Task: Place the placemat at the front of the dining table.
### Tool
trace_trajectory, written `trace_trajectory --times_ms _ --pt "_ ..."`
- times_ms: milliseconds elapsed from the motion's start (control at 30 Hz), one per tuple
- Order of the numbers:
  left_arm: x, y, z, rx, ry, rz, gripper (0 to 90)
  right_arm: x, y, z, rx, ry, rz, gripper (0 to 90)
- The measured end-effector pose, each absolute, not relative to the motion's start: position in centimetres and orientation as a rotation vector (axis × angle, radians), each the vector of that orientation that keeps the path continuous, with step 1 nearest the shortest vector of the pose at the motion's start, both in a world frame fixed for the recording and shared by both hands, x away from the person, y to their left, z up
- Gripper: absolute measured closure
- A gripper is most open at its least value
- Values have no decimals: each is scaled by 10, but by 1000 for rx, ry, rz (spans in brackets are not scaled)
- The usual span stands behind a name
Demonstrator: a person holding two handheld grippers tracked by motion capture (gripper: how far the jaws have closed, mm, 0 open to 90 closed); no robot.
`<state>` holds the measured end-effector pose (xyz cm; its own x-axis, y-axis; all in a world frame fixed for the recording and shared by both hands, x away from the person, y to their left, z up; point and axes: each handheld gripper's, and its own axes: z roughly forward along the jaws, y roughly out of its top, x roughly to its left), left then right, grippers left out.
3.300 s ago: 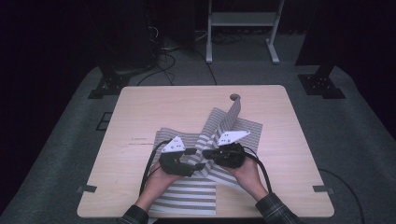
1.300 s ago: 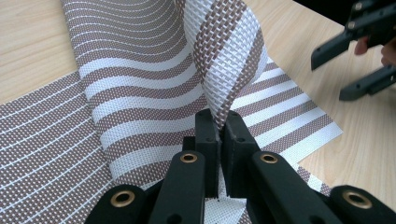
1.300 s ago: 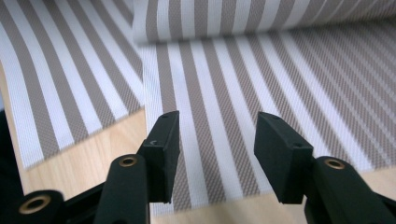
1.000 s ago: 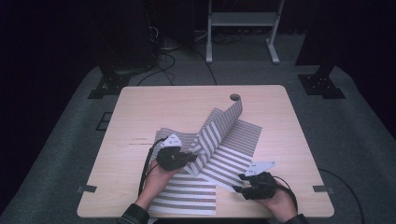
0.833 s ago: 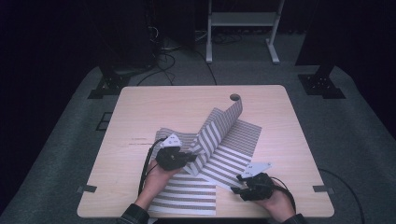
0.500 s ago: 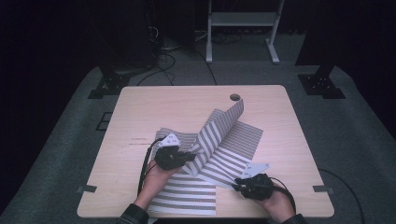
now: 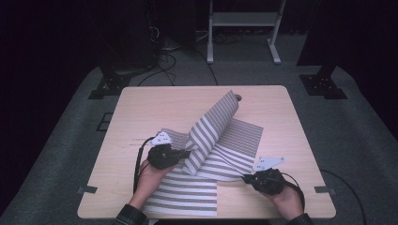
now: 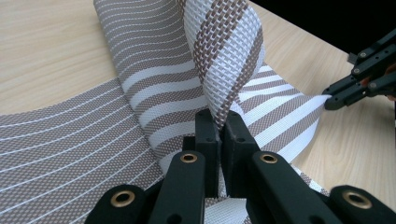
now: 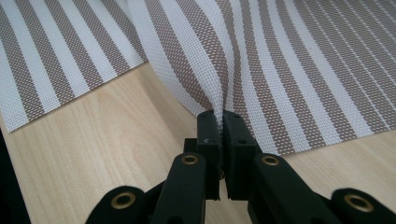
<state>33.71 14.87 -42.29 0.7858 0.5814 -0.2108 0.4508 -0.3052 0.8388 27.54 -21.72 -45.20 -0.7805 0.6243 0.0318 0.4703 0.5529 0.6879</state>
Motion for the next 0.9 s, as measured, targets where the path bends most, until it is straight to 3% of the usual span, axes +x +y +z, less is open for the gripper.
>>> trace_trajectory --times_ms 900 --pt "310 224 -415 1842 940 265 867 289 -246 -442 1019 2436 1064 863"
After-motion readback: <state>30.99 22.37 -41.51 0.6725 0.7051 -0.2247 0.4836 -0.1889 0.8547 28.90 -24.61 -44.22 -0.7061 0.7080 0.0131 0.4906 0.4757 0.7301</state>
